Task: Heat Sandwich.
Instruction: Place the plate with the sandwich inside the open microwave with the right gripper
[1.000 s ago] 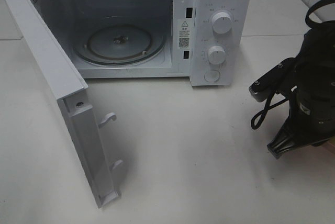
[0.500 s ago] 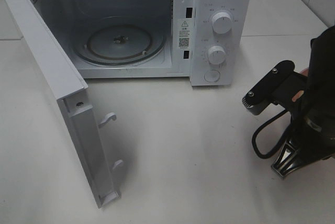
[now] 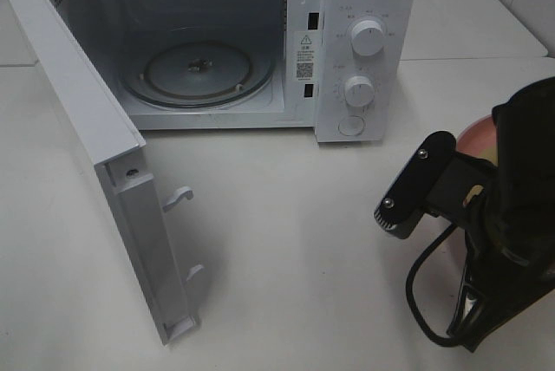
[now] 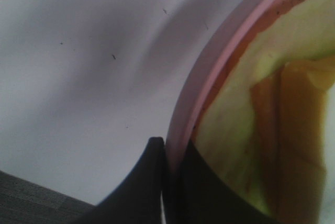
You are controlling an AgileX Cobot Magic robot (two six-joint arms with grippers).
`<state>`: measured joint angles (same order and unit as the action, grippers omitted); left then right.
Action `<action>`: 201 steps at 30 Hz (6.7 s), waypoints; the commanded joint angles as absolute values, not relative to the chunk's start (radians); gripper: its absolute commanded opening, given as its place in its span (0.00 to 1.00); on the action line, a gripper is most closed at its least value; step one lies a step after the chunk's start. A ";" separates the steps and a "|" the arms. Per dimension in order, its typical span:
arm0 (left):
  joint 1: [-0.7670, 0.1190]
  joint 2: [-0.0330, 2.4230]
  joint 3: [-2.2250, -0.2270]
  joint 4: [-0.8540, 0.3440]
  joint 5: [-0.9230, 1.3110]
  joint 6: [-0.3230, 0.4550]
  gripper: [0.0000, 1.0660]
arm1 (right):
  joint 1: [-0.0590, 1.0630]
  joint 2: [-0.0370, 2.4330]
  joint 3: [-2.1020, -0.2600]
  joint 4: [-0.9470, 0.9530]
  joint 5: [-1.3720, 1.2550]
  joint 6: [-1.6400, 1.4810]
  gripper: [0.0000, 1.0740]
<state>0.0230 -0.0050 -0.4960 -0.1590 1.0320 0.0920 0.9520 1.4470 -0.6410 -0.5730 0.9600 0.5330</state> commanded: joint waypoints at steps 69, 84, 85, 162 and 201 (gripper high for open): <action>0.026 -0.029 -0.493 -0.162 1.033 0.094 0.96 | 1.156 1.344 -0.639 -0.509 0.674 -0.543 0.00; 0.026 -0.029 -0.493 -0.162 1.033 0.094 0.96 | 0.925 1.319 -0.639 -0.215 0.553 -1.095 0.00; 0.026 -0.029 -0.493 -0.162 1.033 0.094 0.96 | 0.896 1.319 -0.640 -0.192 0.553 -1.151 0.00; 0.026 -0.029 -0.493 -0.162 1.033 0.094 0.96 | 0.612 1.763 -1.182 0.395 0.592 -1.970 0.00; 0.026 -0.029 -0.493 -0.162 1.033 0.094 0.96 | 0.616 1.973 -1.470 0.301 0.643 -1.905 0.00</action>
<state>0.0230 -0.0050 -0.4960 -0.1590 1.0320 0.0920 0.6140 1.9710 -1.4520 0.3010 0.6560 -1.9230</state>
